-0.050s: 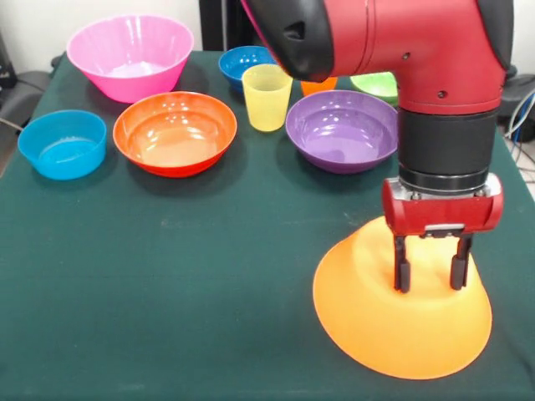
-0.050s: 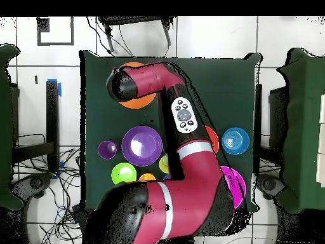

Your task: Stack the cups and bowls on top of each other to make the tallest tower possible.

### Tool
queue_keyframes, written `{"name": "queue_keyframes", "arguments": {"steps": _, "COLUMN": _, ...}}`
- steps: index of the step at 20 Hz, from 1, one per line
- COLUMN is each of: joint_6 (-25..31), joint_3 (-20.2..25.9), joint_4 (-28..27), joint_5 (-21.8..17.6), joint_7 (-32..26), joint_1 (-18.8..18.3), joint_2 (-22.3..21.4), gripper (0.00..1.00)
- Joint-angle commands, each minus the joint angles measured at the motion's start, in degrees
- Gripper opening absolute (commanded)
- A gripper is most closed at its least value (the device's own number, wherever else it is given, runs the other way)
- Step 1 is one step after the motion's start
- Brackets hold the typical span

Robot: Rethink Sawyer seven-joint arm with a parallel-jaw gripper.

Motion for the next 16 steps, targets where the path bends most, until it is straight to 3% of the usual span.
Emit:
{"name": "queue_keyframes", "arguments": {"steps": 1, "joint_6": -2.06, "joint_3": -6.76, "joint_4": 7.84, "joint_5": 2.75, "joint_7": 15.68, "joint_1": 4.29, "joint_2": 1.2, "gripper": 1.0}}
{"name": "queue_keyframes", "arguments": {"steps": 9, "joint_6": -3.81, "joint_3": -12.79, "joint_4": 9.19, "joint_5": 6.73, "joint_7": 21.46, "joint_1": 10.4, "joint_2": 0.1, "gripper": 1.0}}
{"name": "queue_keyframes", "arguments": {"steps": 16, "joint_6": -3.99, "joint_3": -14.39, "joint_4": 7.47, "joint_5": 9.29, "joint_7": 18.75, "joint_1": 11.37, "joint_2": 0.69, "gripper": 1.0}}
